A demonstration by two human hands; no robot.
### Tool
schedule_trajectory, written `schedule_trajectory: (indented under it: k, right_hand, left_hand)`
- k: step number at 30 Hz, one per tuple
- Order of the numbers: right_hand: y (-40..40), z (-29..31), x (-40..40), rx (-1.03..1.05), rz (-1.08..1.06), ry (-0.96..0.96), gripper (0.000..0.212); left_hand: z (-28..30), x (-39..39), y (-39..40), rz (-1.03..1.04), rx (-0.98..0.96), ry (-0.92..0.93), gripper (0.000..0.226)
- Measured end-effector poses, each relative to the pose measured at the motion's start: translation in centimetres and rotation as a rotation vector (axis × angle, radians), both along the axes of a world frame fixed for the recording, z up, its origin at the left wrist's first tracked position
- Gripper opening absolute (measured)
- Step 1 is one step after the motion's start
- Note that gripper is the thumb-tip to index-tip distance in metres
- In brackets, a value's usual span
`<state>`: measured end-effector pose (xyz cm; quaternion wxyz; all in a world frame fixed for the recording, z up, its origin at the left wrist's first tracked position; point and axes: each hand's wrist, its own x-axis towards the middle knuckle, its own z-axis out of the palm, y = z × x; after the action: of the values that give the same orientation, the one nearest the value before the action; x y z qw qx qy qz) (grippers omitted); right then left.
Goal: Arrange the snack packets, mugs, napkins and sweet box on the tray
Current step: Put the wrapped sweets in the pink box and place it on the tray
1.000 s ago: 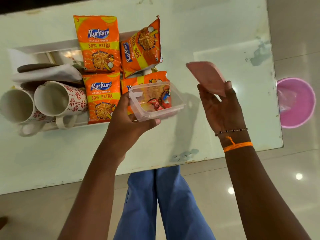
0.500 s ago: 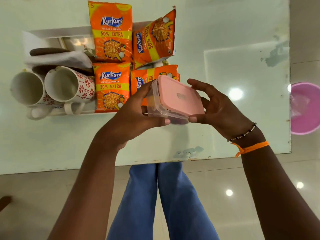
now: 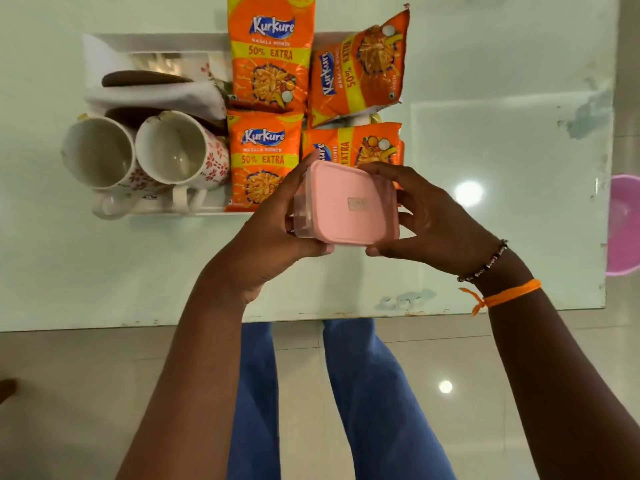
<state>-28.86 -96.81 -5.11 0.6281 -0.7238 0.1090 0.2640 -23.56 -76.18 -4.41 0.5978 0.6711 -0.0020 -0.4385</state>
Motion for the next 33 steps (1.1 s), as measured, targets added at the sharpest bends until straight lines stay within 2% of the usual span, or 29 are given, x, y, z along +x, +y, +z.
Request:
schedule_trajectory:
  k: [2,5,9,12,14,17,19,21,22,24,25,28,31,33]
  right_hand:
    - [1.7,0.2,0.6,-0.067,0.058,-0.038,0.087]
    - [4.8,0.6,1.1,-0.070,0.007,-0.048,0.088]
    - [9.7,1.6,1.8,-0.073,-0.008,-0.057,0.088]
    - [14.3,2.9,2.7,-0.128,0.001,-0.142,0.086]
    - [17.4,3.9,3.5,-0.201,0.015,-0.219,0.084]
    - [21.8,4.8,4.4,-0.264,0.029,-0.299,0.083]
    - [23.8,4.9,4.7,-0.271,0.012,-0.298,0.085]
    - [25.5,4.6,5.1,-0.167,-0.152,-0.215,0.079]
    - [26.3,4.4,5.2,-0.113,-0.292,-0.159,0.067]
    - [27.7,3.9,5.7,-0.031,-0.577,-0.033,0.029]
    - [28.3,3.6,6.0,-0.004,-0.670,0.056,0.018]
    - [29.3,3.0,6.5,-0.056,-0.745,0.203,0.045]
    - [29.2,2.7,6.4,-0.129,-0.805,0.136,0.046]
    - [29.0,2.7,6.2,-0.164,-0.815,0.074,0.045]
  left_hand:
    - [0.1,0.3,1.6,0.018,0.011,-0.007,0.097]
    - [0.8,0.9,4.7,0.004,-0.011,0.013,0.094]
    - [2.2,1.8,9.3,0.052,-0.130,0.120,0.072]
    - [3.2,2.6,13.2,0.112,-0.162,0.172,0.054]
    - [3.9,3.2,15.1,0.160,-0.093,0.151,0.048]
    - [4.3,4.1,17.6,0.268,0.063,0.128,0.067]
    - [4.4,4.5,18.7,0.322,0.140,0.116,0.067]
    - [4.3,4.8,19.7,0.361,0.158,0.114,0.067]
    - [4.2,4.9,20.1,0.372,0.145,0.109,0.065]
    - [3.9,5.0,20.7,0.370,0.098,0.097,0.066]
    - [3.7,4.9,20.9,0.374,0.072,0.101,0.070]
    - [3.2,4.4,20.8,0.394,0.044,0.122,0.068]
    - [3.4,4.2,20.1,0.434,0.086,0.122,0.050]
    - [3.5,3.9,19.4,0.466,0.134,0.079,0.053]
